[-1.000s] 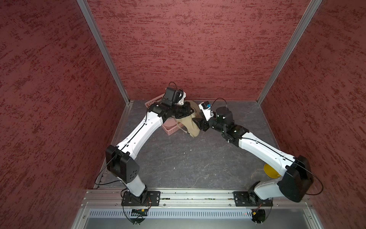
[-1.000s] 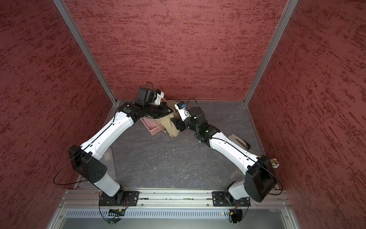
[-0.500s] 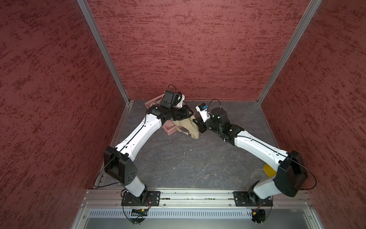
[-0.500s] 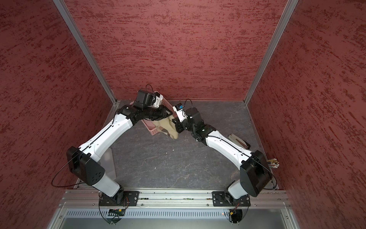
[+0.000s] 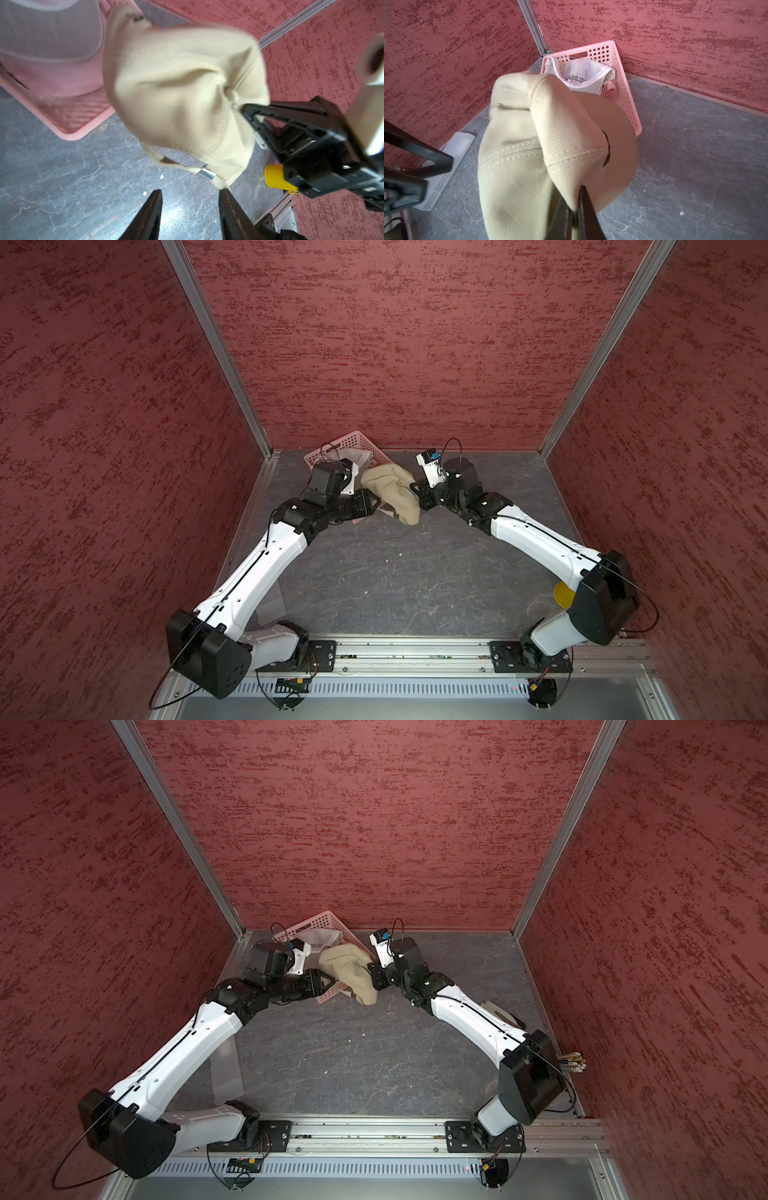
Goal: Turn the baseball cap inside out
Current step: Turn over the baseball cap.
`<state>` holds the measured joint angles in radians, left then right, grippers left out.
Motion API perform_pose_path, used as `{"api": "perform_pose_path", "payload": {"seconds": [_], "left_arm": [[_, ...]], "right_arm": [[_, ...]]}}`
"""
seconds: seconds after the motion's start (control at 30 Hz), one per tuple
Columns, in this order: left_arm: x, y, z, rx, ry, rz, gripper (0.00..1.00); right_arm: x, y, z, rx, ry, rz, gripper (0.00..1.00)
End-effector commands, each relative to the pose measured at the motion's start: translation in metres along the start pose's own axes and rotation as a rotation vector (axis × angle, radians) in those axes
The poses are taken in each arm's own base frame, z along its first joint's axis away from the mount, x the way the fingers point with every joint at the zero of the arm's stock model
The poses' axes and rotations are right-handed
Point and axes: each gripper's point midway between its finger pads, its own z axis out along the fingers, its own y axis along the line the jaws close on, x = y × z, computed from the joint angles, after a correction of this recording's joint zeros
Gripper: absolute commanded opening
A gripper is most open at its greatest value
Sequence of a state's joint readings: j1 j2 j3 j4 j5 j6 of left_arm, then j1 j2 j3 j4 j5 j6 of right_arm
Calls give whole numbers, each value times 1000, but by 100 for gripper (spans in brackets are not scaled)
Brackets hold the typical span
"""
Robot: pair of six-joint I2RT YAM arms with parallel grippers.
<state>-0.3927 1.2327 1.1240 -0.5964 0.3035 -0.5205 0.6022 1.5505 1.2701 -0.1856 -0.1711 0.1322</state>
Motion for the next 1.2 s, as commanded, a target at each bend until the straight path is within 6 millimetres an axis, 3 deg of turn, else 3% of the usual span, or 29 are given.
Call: {"api": "perform_pose_path", "payload": {"seconds": [0.0,0.27,0.57,0.73,0.83,0.93,1.07,1.17], "left_arm": [[-18,-5,-1,111,-106,-59,50],[-25,-5,-3,176,-153,-49,54],[-30,-11,12,174,-135,-28,52],[-30,-3,25,104,-114,-9,34],[-31,2,29,94,-123,-14,16],[-24,9,30,86,-110,-11,0],[-5,30,28,9,-79,11,0],[4,44,27,-44,-57,21,0]], "right_arm": [[-37,6,-19,-6,-104,8,0],[-53,9,-34,-95,-136,107,0],[-56,20,-31,-177,-147,146,0],[-62,27,-37,-227,-164,178,0],[-65,30,-41,-266,-170,206,0],[-69,10,-46,-253,-192,283,0],[-74,-32,-58,-263,-246,416,0],[-72,-39,-60,-253,-235,413,0]]}}
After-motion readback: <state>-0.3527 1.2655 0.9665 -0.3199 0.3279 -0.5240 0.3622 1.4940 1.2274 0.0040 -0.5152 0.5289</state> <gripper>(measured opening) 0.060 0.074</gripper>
